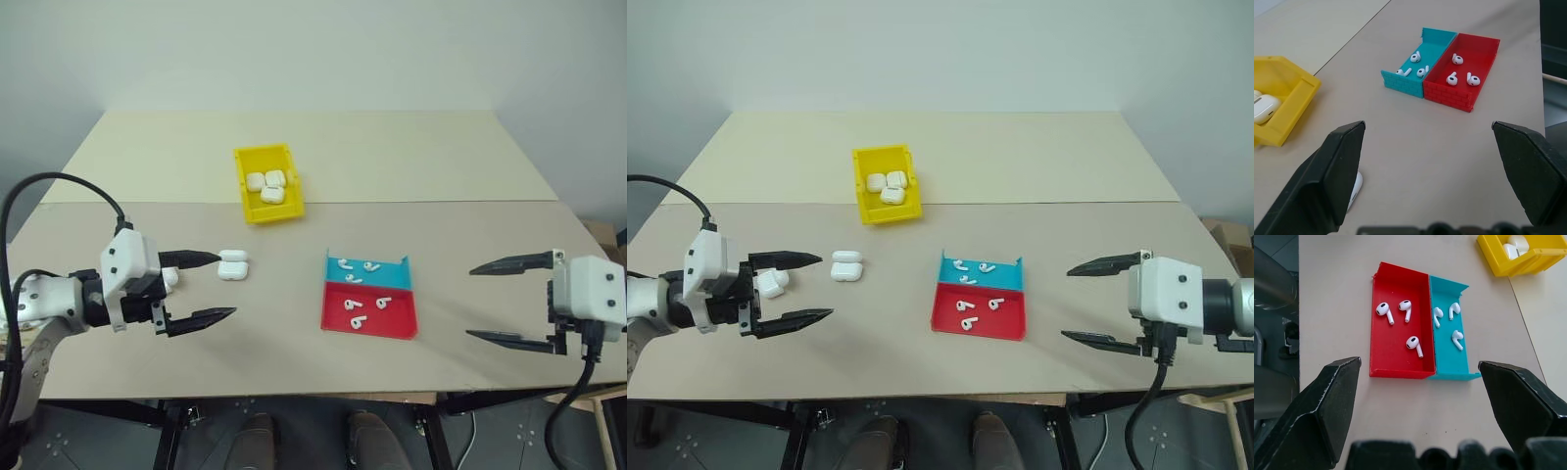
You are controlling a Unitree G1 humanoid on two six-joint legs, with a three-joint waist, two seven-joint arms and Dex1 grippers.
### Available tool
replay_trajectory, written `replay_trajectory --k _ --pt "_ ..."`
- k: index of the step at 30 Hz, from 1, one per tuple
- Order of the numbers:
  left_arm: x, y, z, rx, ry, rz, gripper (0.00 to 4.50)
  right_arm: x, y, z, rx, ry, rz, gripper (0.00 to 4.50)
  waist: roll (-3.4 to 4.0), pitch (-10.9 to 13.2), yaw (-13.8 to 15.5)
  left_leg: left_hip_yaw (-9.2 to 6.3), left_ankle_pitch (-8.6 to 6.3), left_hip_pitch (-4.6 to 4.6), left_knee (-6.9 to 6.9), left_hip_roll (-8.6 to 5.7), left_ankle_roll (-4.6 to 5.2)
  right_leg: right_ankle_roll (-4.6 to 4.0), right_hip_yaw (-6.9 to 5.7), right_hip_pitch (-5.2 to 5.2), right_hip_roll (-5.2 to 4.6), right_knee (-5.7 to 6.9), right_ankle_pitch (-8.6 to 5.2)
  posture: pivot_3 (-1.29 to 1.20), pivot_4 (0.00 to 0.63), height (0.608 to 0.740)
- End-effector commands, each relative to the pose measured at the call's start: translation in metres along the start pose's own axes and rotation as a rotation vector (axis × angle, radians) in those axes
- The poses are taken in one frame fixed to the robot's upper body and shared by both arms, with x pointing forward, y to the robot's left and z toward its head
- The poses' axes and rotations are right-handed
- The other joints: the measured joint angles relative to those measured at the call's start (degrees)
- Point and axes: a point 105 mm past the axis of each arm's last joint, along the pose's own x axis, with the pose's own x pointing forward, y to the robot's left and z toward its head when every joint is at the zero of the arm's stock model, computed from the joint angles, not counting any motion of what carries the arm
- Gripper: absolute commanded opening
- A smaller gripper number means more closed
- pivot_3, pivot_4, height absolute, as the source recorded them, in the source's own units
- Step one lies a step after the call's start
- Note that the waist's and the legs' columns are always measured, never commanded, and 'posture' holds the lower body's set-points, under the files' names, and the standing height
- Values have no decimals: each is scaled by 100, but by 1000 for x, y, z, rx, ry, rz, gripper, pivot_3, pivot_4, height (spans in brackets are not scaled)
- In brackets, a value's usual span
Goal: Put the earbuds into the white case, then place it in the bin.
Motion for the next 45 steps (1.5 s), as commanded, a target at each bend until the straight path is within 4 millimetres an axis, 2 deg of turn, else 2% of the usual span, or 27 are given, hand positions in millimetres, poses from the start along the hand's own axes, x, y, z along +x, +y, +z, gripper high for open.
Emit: replay_trajectory --k 1,5,11,13,15,18,20,23,25,27,30,33,35,39,42,45 --pt "-6 -1 11 13 6 -1 4500 -3 -3 8 -38 -21 -7 4461 0 0 -2 0 0 0 0 0 0 0 0 0 0 0 0 0 150 740" --pt "-6 -1 16 18 -17 16 4500 -4 -1 5 -30 -10 1 4461 0 0 -3 0 0 1 0 0 0 0 1 1 0 0 0 0 150 740" --pt "-4 0 13 56 22 67 4500 -2 0 2 -11 6 20 4461 0 0 -5 1 0 1 0 0 0 0 1 1 0 0 0 0 150 740" --pt "1 5 7 134 90 169 4500 -3 0 0 1 15 24 4461 0 0 -5 1 0 1 0 0 0 0 1 1 0 0 0 0 150 740" --pt "4 11 2 139 164 260 4500 -4 -1 -3 8 27 21 4461 0 0 -1 1 0 3 0 -1 0 -1 2 3 -1 0 0 0 150 740" --pt "3 12 7 64 195 316 4500 -5 -5 -6 28 47 2 4461 -1 0 -1 0 0 5 0 -1 0 0 2 5 0 1 1 0 150 740" --pt "0 13 7 29 265 345 4500 -7 -6 -7 38 53 -1 4461 -2 1 1 0 0 4 0 0 0 0 2 3 -1 3 0 0 150 740" --pt "-14 30 -7 -52 498 435 4500 -7 -4 -10 41 79 -3 4461 -6 4 6 -5 0 3 0 -1 0 1 -1 3 1 6 -2 0 150 740" --pt "-21 42 -6 -61 545 494 4500 -6 -4 -11 60 84 -9 4461 -4 3 2 -5 0 9 0 -4 0 5 1 6 1 5 -4 0 150 740" --pt "-26 49 4 66 500 448 4500 -4 -2 -11 66 77 -6 4461 -4 2 -18 -3 0 9 -1 -4 0 6 3 4 2 3 -4 0 150 740" --pt "-52 60 -12 -51 620 369 4500 0 0 -13 71 76 -2 4461 -10 6 -44 6 -1 12 -12 1 -1 -12 2 -8 3 9 -9 0 150 740" --pt "-74 73 -30 -47 769 298 4500 4 -1 -15 79 74 -14 4461 -7 6 -25 11 0 19 -19 1 -1 -22 0 -11 2 16 -17 0 150 740" --pt "-82 82 -35 -14 824 242 4500 6 -2 -17 85 74 -15 4461 -7 6 -6 15 -1 23 -19 0 -1 -41 0 -9 2 17 -30 0 150 740" --pt "-79 99 -39 2 840 156 4500 8 -3 -19 94 76 -15 4461 -7 6 63 20 0 10 -18 -3 -1 -38 1 -12 1 15 -28 0 150 740" --pt "-64 117 -44 -58 837 121 4500 8 -4 -23 118 94 -29 4461 -8 5 141 18 0 2 -12 -5 -1 -21 0 -11 2 13 -18 0 150 740" --pt "-54 121 -47 -117 835 41 4500 6 -5 -25 125 105 -43 4461 -8 5 144 10 0 -16 2 -6 0 -14 -4 -15 5 9 -11 0 150 740"
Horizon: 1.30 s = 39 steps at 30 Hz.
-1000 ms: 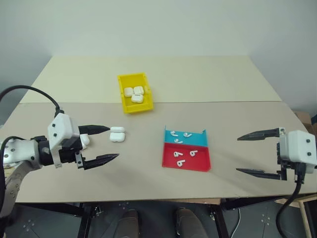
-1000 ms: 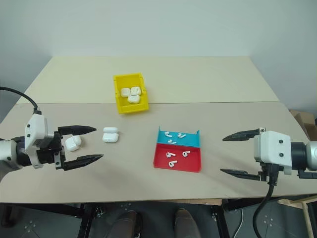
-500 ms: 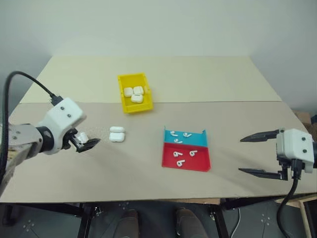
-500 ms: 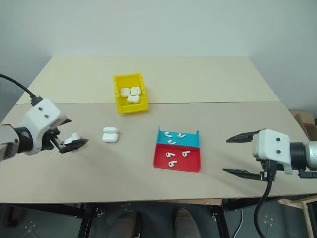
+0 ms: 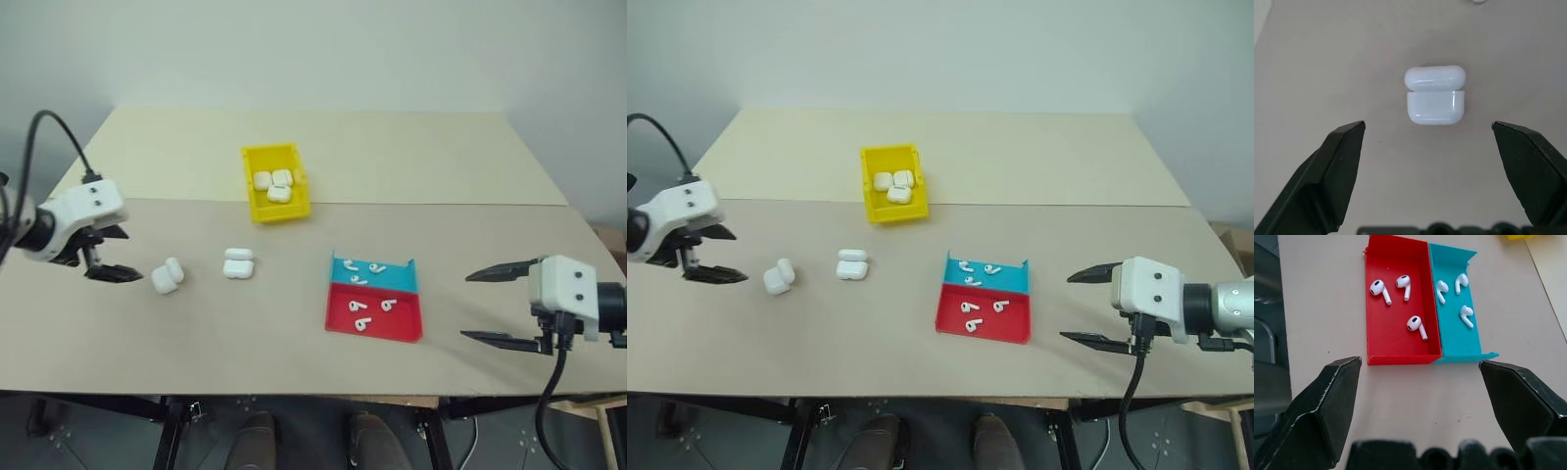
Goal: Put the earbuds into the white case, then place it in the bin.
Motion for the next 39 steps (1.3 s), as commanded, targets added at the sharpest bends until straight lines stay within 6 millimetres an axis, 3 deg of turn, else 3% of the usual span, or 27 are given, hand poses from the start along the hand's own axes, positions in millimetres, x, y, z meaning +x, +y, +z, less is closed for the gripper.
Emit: replay_trajectory --k 1,11,17,35,39 --pt "1 5 -5 -43 51 -85 4500 -6 -5 1 -5 21 -39 4461 -1 0 -11 -1 0 -6 2 0 0 -2 0 -1 -1 -3 3 0 150 740" --pt "32 11 -18 -52 211 -168 4500 -9 -4 -4 13 63 -72 4461 -4 2 -79 -10 -6 -12 8 -1 9 -11 0 -2 -1 -2 11 0 150 740" --pt "51 9 -16 -54 222 -169 4500 -8 -2 -7 10 79 -71 4461 -5 2 -88 -13 -6 -11 21 -1 9 10 0 2 -1 7 2 0 150 740" --pt "62 5 -19 -43 304 -160 4500 -6 -2 -15 4 124 -82 4461 -5 2 -143 -22 -7 -19 44 -1 10 21 -4 2 -1 21 -2 0 150 740" --pt "65 5 -26 -32 342 -138 3269 -7 -2 -15 1 129 -93 4500 -4 2 -144 -23 -7 -17 44 -1 10 20 -4 3 -1 21 -2 0 150 740"
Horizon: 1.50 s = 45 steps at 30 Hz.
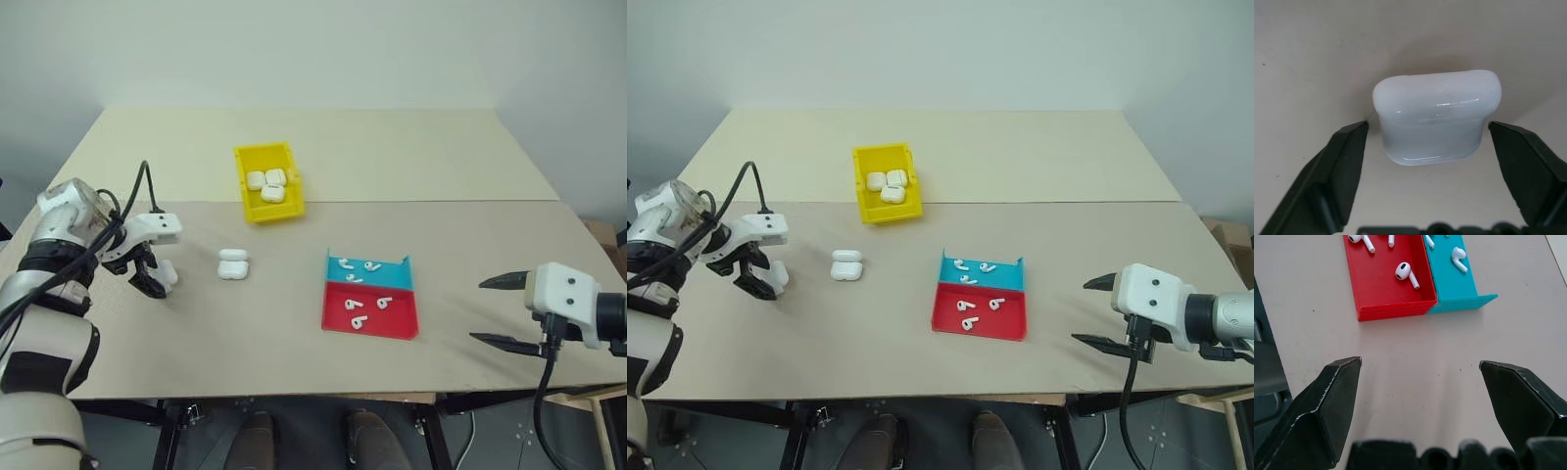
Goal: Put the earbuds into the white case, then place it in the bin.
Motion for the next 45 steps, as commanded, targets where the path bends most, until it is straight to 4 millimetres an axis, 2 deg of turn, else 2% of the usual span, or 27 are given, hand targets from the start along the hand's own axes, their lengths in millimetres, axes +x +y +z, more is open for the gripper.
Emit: replay_trajectory --k 1,2,9,13,16,19,22,26,30,35,41,45 --pt "-1 2 -5 3 29 34 2946 -4 -4 6 -44 1 -27 4500 1 0 1 1 0 2 0 0 0 0 0 2 0 1 0 0 150 740" --pt "0 1 -4 4 26 36 2754 -4 -4 6 -43 1 -29 4500 1 -1 1 0 0 3 0 0 0 1 0 2 0 1 0 0 150 740" --pt "-1 0 0 32 11 74 2751 -5 -4 6 -49 2 -37 4500 5 -3 1 1 0 10 0 0 0 2 1 7 0 3 -1 0 150 740" --pt "-15 -4 3 105 -27 88 2751 -6 -5 7 -51 -4 -45 4500 5 -3 0 1 0 7 0 0 0 0 1 4 0 3 0 0 150 740" --pt "-35 -6 12 144 -104 114 2751 -7 -6 6 -49 1 -49 4500 0 0 -2 0 0 2 0 1 0 -9 0 2 0 2 5 0 150 740" --pt "-64 -16 35 213 -312 118 2751 -10 -7 9 -45 -1 -47 4500 0 0 -1 -1 0 -1 2 2 0 -10 -1 0 -1 2 6 0 150 740" --pt "-95 -41 64 368 -644 128 2751 -14 -11 16 -53 -1 -49 4500 2 -1 -2 1 0 0 2 2 0 -10 0 2 -4 1 6 0 150 740" --pt "-110 -81 91 489 -1016 123 2751 -20 -11 32 -93 15 -7 4500 10 -5 -6 2 0 9 4 3 0 -24 1 7 -8 7 15 0 150 740" --pt "-97 -120 110 521 -1310 36 2751 -17 -14 52 -131 67 60 4500 23 -13 -33 6 0 19 6 6 0 -26 5 14 -6 7 17 0 150 740" --pt "-68 -149 123 441 -1538 -76 2751 -2 -5 74 -314 78 171 4500 28 -16 -28 4 0 19 3 7 0 -28 4 12 -1 3 18 0 150 740" --pt "-35 -168 124 423 -1584 -210 2751 26 0 92 -480 36 240 4500 28 -16 -12 7 -1 18 5 4 1 -29 7 9 -4 0 21 0 150 740" --pt "-23 -172 117 466 -1556 -234 2751 44 6 101 -480 63 307 4500 29 -17 -33 10 -1 15 4 4 0 -31 9 3 -4 -1 22 0 150 740"
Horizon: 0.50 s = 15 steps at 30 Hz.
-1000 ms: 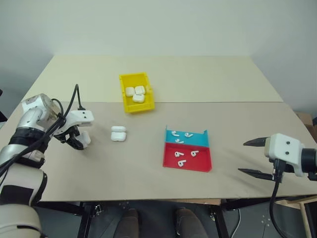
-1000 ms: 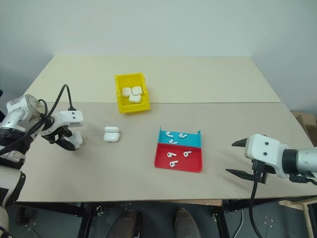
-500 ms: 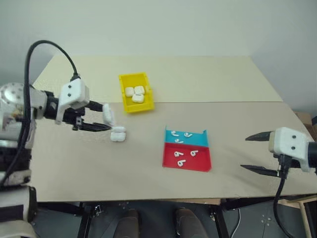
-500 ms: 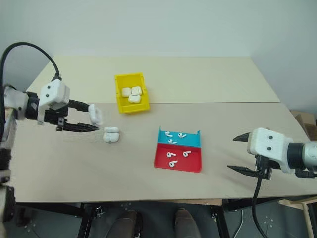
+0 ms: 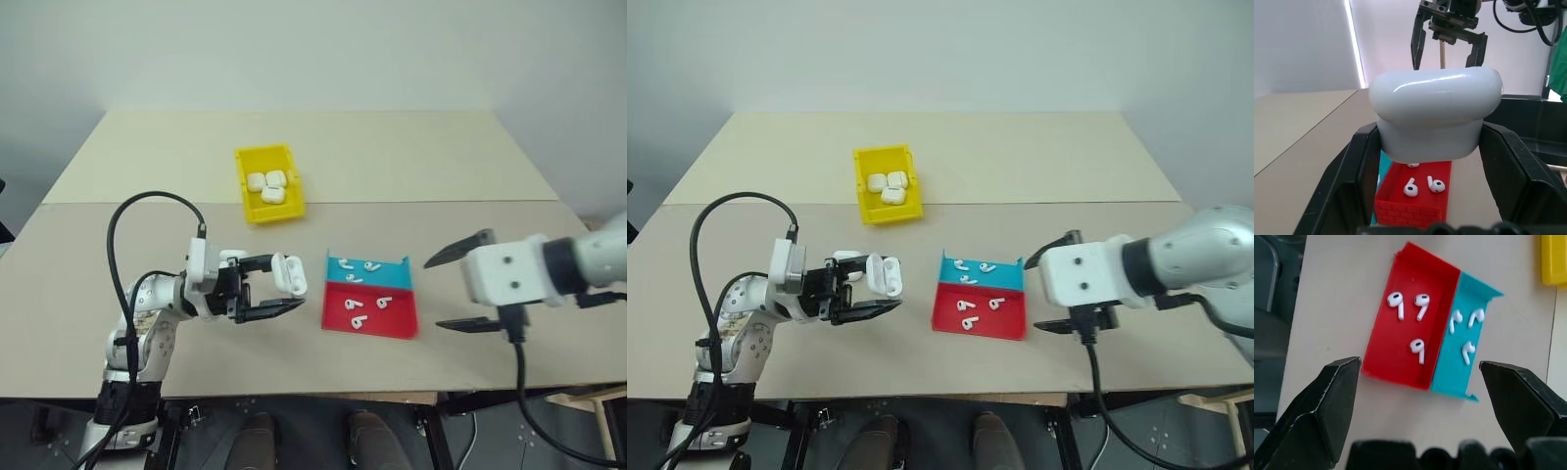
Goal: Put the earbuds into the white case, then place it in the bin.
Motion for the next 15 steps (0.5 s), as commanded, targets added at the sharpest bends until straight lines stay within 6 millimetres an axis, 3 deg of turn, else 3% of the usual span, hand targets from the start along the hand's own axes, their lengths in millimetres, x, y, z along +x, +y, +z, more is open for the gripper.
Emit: replay_trajectory --k 1,7,12,15 --pt "-4 -5 -1 44 5 -40 2751 10 -1 10 -18 29 60 4500 0 0 -13 0 0 -1 -1 1 0 -2 0 -2 1 1 0 0 150 740" --pt "-11 -9 -8 68 46 -54 2751 36 -1 25 -69 50 141 4500 1 0 17 -4 0 -4 0 2 0 -5 -5 -4 0 2 0 0 150 740" --pt "-23 -23 -25 104 131 -62 2751 60 0 29 -167 77 176 3320 2 -1 10 -5 0 -4 -1 3 0 -7 -7 -6 1 1 0 0 150 740" --pt "-28 -32 -29 101 159 -70 2751 72 -3 27 -203 98 187 3320 2 -1 9 -3 0 -5 -1 3 0 -8 -7 -9 0 4 0 0 150 740"
